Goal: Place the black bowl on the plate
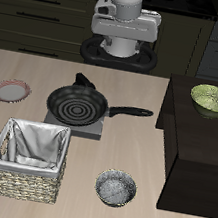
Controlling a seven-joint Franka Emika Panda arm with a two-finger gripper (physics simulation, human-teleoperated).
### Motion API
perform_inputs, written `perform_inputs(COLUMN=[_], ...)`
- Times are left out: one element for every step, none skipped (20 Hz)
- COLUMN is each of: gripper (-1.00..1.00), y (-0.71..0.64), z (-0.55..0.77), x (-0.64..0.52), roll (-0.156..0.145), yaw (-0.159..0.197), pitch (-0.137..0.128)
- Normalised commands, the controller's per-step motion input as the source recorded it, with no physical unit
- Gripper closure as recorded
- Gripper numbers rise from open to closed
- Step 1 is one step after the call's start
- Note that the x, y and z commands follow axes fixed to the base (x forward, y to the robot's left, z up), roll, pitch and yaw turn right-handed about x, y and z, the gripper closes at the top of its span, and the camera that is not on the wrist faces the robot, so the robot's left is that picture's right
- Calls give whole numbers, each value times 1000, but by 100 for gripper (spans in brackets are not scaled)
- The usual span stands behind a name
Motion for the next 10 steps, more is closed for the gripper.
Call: perform_inputs(gripper=[-100, -100, -100, -100, -100, -100, -100, -100, -100, -100], y=[109, 73, 29, -73, -53, -49, 92, -43, 111, -56], z=[118, -92, -36, -11, -78, -90, -38, -90, -44, -16], x=[349, 992, 465, 243, 553, 582, 785, 1018, 430, 579], roll=[50, 24, -4, -8, -21, -18, -62, -51, 74, 72], yaw=[42, -43, 64, 11, 2, 1, 4, -3, 12, 45], pitch=[-106, 61, -2, -31, 32, 39, -5, 24, 47, -2])
